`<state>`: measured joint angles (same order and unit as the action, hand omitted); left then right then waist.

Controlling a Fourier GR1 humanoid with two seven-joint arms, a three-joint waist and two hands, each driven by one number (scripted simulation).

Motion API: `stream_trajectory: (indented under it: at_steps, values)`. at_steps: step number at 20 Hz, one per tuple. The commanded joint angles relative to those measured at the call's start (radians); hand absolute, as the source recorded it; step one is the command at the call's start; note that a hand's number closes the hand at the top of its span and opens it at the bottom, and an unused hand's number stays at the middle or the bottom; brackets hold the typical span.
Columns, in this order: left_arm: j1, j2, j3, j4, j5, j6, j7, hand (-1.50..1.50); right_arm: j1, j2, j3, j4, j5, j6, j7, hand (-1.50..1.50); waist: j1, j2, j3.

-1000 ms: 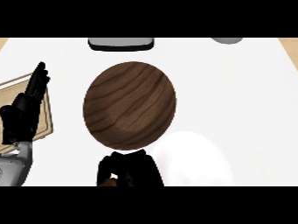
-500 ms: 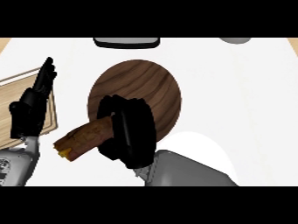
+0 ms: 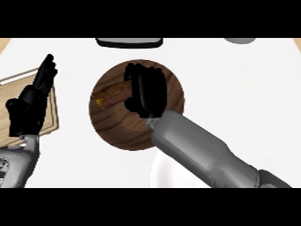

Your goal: Pick the sweet potato from the plate and place it in the bowl

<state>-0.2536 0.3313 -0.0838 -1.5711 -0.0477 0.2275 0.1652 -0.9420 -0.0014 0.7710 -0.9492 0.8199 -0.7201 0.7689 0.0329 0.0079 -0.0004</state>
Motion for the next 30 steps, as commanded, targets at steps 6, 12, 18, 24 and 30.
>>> stream_trajectory:
  at_steps: [6,12,18,24,30]
  values:
    - [0.031,-0.015,0.007,0.02,0.003,-0.026,-0.075,0.0,-0.026,0.001,-0.126,0.244,-0.328,-0.049,-0.259,-1.5,0.031,0.015,0.001]
    - [-0.015,0.001,0.012,-0.015,0.001,-0.037,0.011,0.0,0.022,0.001,-0.217,0.264,-0.545,-0.01,-0.589,-1.5,0.043,0.019,0.003]
    - [-0.008,-0.022,0.007,0.007,-0.016,-0.031,-0.016,0.0,0.011,0.001,-0.323,0.281,-0.71,-0.03,-0.839,-1.5,0.025,0.012,0.002]
    - [0.066,-0.04,0.01,-0.032,-0.042,-0.014,-0.014,0.0,0.044,0.001,-0.438,0.327,-0.815,0.045,-0.992,-1.5,-0.006,-0.001,0.001]
    - [0.037,-0.041,0.048,-0.012,-0.046,-0.019,-0.01,0.0,0.268,-0.088,-0.441,0.058,-0.849,0.189,-1.009,-1.5,-0.041,-0.011,0.001]
